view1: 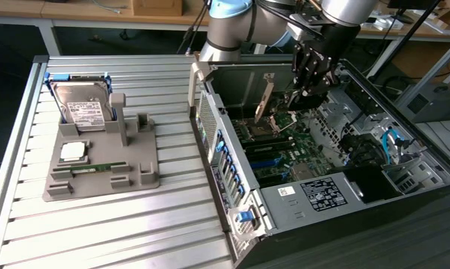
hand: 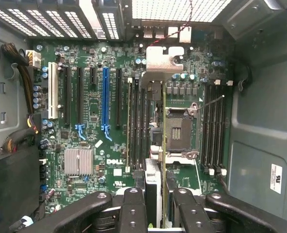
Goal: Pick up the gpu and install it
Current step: 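Insert the gpu into the slot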
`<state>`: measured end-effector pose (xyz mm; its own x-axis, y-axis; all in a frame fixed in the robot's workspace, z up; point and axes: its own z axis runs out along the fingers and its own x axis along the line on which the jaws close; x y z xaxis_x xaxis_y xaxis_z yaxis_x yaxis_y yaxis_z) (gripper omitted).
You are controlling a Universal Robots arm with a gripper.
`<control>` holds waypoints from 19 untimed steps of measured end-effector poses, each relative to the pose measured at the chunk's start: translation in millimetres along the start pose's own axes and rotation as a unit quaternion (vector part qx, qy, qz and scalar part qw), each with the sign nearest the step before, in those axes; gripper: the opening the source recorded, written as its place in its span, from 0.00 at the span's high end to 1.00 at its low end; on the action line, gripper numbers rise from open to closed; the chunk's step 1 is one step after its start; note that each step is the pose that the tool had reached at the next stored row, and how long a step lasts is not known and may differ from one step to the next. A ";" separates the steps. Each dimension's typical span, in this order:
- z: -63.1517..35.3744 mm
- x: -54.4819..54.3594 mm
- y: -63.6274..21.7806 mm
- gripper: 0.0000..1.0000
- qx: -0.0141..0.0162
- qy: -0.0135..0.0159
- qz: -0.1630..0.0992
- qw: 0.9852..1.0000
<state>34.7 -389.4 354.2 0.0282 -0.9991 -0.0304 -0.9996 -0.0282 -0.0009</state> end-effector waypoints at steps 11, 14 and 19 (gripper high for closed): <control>8.6 1.4 0.0 0.73 0.000 0.001 0.000 1.000; 12.3 2.0 0.1 0.73 0.000 0.001 0.000 1.000; 18.8 2.4 0.1 0.73 0.000 0.002 0.000 1.000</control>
<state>34.7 -391.2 335.4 0.0283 -0.9992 -0.0267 -0.9996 -0.0282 -0.0008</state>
